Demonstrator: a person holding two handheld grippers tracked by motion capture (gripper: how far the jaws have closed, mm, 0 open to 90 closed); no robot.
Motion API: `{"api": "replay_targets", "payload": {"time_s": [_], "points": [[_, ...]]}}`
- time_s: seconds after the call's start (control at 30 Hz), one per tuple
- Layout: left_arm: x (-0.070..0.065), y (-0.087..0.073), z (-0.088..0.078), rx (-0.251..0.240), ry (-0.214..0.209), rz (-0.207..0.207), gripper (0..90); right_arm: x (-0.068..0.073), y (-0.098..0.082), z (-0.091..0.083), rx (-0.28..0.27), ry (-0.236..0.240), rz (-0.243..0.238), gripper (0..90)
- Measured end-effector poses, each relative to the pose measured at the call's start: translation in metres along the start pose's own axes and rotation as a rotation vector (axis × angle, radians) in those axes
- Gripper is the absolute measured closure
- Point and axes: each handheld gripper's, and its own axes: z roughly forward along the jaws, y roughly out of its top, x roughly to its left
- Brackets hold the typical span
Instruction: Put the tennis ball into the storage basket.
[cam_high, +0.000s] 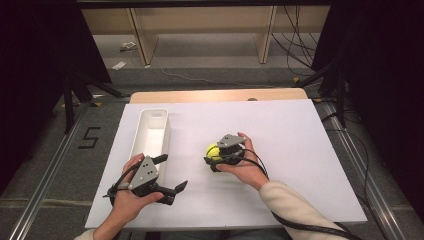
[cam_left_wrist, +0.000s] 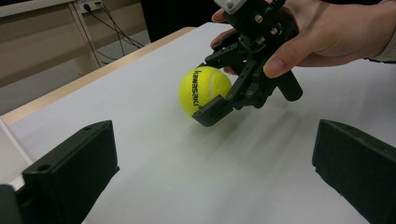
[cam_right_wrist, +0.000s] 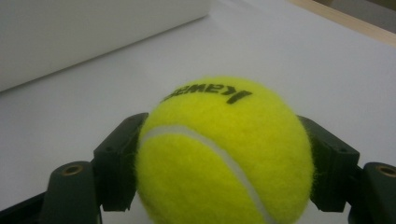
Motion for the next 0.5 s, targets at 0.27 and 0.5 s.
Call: {"api": "replay_targets", "payload": {"time_s": [0.27,0.5], "points": [[-0.0001,-0.0001,-0.0002,-0.001,-0.002,-0.002,0.0,-0.0016,0.0028,-0.0029,-0.012,-0.001,0.003,26.2],[-0.0001,-0.0006,0.0004,0.001,-0.007,-0.009,0.0,-0.0005,0.0049,-0.004,-0.019,0.001,0.005,26.2]]}}
